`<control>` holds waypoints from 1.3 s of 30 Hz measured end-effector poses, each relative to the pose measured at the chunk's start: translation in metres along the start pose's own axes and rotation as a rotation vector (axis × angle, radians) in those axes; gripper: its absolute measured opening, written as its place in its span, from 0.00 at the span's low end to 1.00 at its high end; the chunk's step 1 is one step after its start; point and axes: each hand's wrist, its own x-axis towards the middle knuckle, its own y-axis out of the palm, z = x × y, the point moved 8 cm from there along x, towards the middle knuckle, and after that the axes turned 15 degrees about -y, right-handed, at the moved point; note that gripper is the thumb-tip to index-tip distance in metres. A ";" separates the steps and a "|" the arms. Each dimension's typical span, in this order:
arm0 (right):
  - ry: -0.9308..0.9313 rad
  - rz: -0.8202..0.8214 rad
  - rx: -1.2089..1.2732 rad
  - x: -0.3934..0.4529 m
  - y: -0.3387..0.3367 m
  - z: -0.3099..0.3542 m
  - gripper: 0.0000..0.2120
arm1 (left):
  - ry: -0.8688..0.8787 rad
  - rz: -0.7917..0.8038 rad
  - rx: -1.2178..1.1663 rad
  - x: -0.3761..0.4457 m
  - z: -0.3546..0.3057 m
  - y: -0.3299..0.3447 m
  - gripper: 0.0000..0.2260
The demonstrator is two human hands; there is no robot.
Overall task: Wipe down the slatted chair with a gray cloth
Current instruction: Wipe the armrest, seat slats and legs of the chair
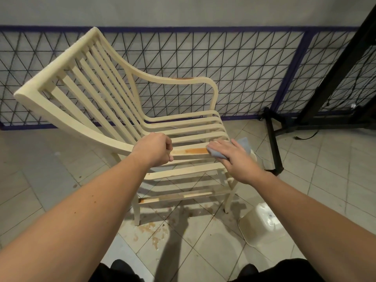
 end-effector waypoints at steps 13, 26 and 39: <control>0.209 -0.048 0.157 0.008 -0.041 -0.009 0.14 | 0.008 -0.011 -0.017 0.000 0.004 0.003 0.07; -0.118 0.057 0.039 -0.004 0.002 0.016 0.31 | 0.026 -0.013 -0.025 0.005 0.007 0.007 0.11; 0.183 0.040 -0.215 0.003 0.003 -0.014 0.19 | 0.033 -0.017 -0.027 0.004 0.008 0.007 0.11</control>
